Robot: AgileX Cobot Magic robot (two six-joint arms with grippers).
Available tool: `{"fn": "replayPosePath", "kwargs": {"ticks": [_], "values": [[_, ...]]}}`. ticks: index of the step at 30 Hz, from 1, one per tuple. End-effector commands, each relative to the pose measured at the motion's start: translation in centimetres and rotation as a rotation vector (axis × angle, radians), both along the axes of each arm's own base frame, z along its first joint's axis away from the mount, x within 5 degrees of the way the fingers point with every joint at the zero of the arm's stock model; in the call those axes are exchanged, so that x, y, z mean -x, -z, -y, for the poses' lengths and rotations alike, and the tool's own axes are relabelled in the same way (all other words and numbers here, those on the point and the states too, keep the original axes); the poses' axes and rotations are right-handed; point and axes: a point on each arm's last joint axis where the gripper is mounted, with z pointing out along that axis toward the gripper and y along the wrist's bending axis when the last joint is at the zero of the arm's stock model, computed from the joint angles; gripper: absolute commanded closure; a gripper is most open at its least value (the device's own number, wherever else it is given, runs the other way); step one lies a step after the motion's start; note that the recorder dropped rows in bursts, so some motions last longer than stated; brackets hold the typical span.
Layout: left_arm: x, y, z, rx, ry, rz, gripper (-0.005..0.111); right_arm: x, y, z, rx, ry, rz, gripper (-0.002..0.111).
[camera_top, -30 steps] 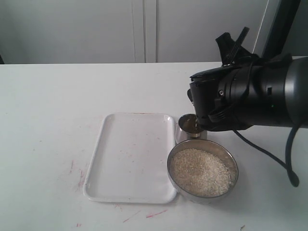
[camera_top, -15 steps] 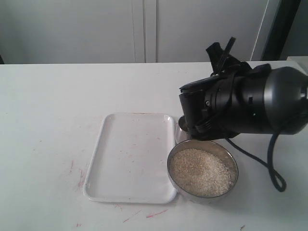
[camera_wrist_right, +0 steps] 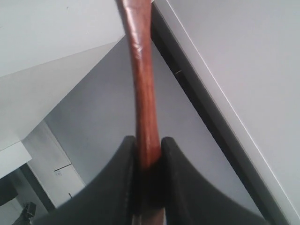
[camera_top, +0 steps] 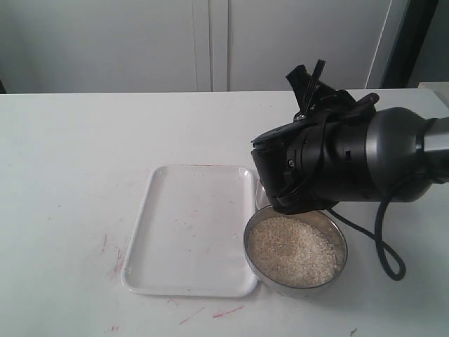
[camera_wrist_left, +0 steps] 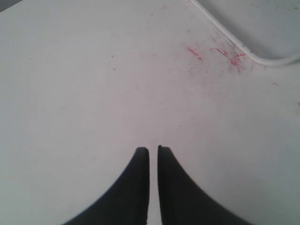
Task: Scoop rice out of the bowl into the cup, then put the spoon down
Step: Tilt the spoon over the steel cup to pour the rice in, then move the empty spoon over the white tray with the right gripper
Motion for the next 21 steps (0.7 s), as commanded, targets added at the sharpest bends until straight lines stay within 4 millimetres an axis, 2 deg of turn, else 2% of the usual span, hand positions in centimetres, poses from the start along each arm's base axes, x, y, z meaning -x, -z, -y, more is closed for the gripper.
{"fn": "replayPosePath", "kwargs": {"ticks": [1, 9, 12, 14, 21], "values": [[0.12, 0.73, 0.04, 0.005, 0.004, -0.059, 0.092, -0.04, -0.33, 0.03, -0.013, 0.007, 0.038, 0.108], [0.12, 0.73, 0.04, 0.005, 0.004, -0.059, 0.092, 0.18, -0.13, 0.15, -0.037, 0.030, 0.019, 0.108], [0.12, 0.73, 0.04, 0.005, 0.004, -0.059, 0.092, 0.28, -0.26, 0.22, -0.120, 0.066, 0.079, 0.108], [0.12, 0.73, 0.04, 0.005, 0.004, -0.059, 0.092, 0.30, -0.11, 0.22, -0.079, 0.052, 0.038, 0.108], [0.12, 0.73, 0.04, 0.005, 0.004, -0.059, 0.092, 0.50, -0.66, 0.37, -0.206, 0.103, 0.141, 0.108]]}}
